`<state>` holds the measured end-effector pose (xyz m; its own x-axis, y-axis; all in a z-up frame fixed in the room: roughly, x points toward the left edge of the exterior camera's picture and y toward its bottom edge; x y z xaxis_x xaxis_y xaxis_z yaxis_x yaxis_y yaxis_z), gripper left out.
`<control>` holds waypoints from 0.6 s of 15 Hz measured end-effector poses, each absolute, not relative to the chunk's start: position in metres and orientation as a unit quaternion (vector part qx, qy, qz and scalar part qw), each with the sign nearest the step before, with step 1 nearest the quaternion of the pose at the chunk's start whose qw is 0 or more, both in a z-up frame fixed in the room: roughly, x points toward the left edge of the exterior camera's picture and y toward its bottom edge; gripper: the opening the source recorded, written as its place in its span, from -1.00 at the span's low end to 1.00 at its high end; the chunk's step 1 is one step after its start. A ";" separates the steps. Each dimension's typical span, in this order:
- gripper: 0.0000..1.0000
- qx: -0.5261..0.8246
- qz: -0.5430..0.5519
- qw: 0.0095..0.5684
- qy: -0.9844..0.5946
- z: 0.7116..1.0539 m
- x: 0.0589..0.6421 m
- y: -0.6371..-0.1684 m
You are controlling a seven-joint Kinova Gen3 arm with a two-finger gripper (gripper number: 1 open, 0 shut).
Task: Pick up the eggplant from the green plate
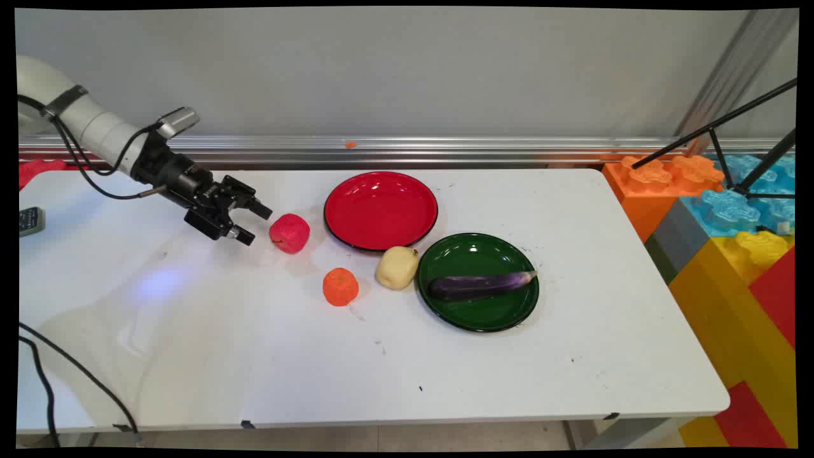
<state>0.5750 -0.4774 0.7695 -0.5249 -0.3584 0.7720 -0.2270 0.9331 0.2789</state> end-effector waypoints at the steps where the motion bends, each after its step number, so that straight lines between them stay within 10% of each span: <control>1: 1.00 0.165 -0.073 0.460 -0.870 0.771 0.573 -0.478; 9: 1.00 0.142 -0.103 0.459 -0.871 0.782 0.538 -0.481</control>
